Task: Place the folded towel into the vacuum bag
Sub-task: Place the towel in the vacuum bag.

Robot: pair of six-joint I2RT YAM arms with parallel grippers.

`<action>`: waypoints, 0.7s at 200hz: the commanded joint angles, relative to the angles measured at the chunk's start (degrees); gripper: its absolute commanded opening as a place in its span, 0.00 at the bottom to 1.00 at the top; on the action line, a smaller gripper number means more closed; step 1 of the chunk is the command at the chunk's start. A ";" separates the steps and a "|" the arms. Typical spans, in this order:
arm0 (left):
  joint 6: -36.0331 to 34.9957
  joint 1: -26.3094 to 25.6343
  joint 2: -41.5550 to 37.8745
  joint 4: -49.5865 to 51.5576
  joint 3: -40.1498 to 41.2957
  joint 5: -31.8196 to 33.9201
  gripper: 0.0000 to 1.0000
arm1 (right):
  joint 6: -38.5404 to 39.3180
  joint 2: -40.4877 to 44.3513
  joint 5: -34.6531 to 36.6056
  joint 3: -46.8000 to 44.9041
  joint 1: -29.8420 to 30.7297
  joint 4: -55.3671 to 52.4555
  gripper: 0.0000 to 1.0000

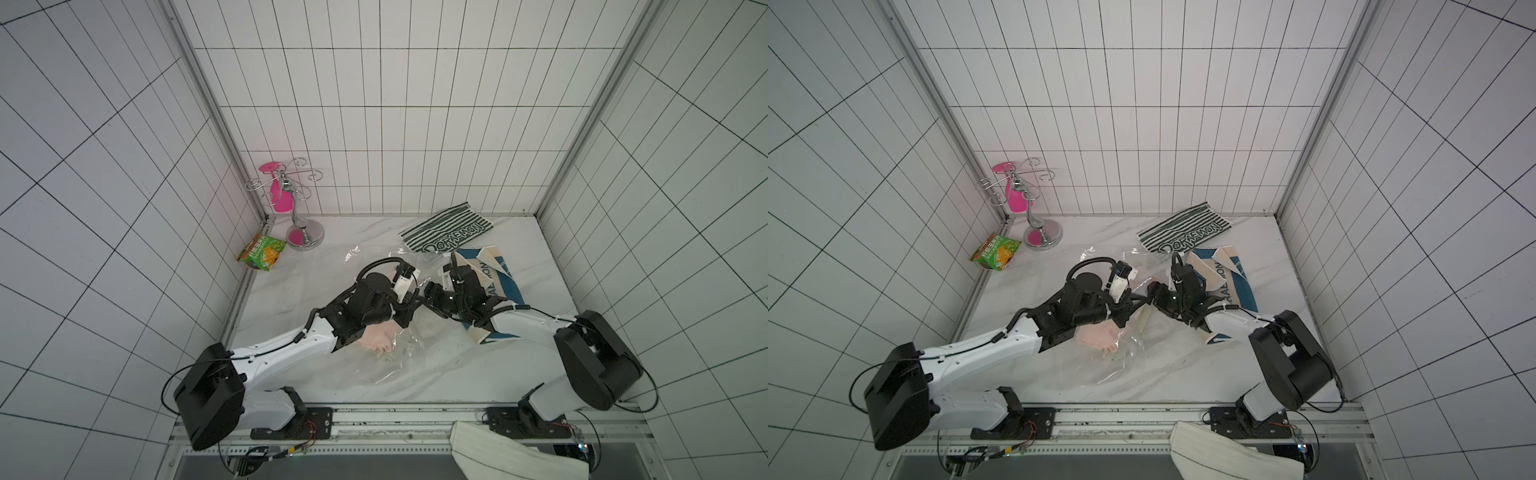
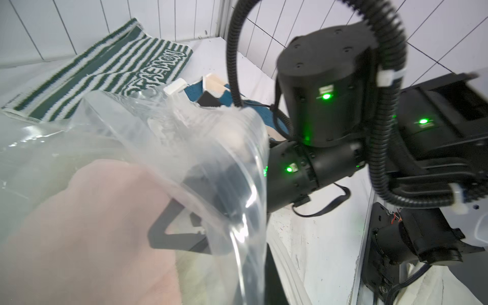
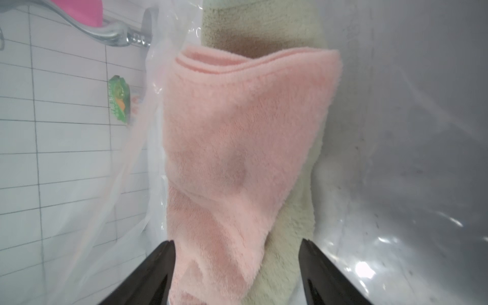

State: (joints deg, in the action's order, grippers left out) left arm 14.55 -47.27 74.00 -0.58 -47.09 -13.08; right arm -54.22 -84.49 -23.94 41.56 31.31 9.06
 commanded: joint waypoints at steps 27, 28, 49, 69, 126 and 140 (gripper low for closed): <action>1.10 1.65 -0.97 0.60 -0.09 5.52 0.00 | 9.83 10.30 -0.78 4.62 -2.49 -32.74 0.83; 1.10 1.65 -1.01 0.63 -0.10 5.61 0.00 | 10.01 10.39 -0.72 4.77 -2.57 -33.16 0.83; 1.29 1.66 -1.23 1.49 -0.54 6.25 0.00 | 11.91 13.45 1.25 6.67 -4.33 -41.59 0.82; 1.36 1.78 -2.01 1.57 -0.70 6.39 0.00 | 12.83 15.70 3.40 8.35 -6.68 -47.41 0.81; 1.50 2.00 -3.49 2.15 -0.72 6.44 0.00 | 15.10 17.05 13.55 14.22 -20.88 -59.19 0.80; 1.63 2.00 -3.44 1.95 -0.55 6.13 0.00 | 15.69 14.98 15.80 14.54 -24.04 -59.60 0.81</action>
State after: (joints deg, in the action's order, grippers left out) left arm 15.70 -45.58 71.53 1.34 -47.09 -7.46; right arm -40.56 -67.31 -14.98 53.36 11.73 -43.79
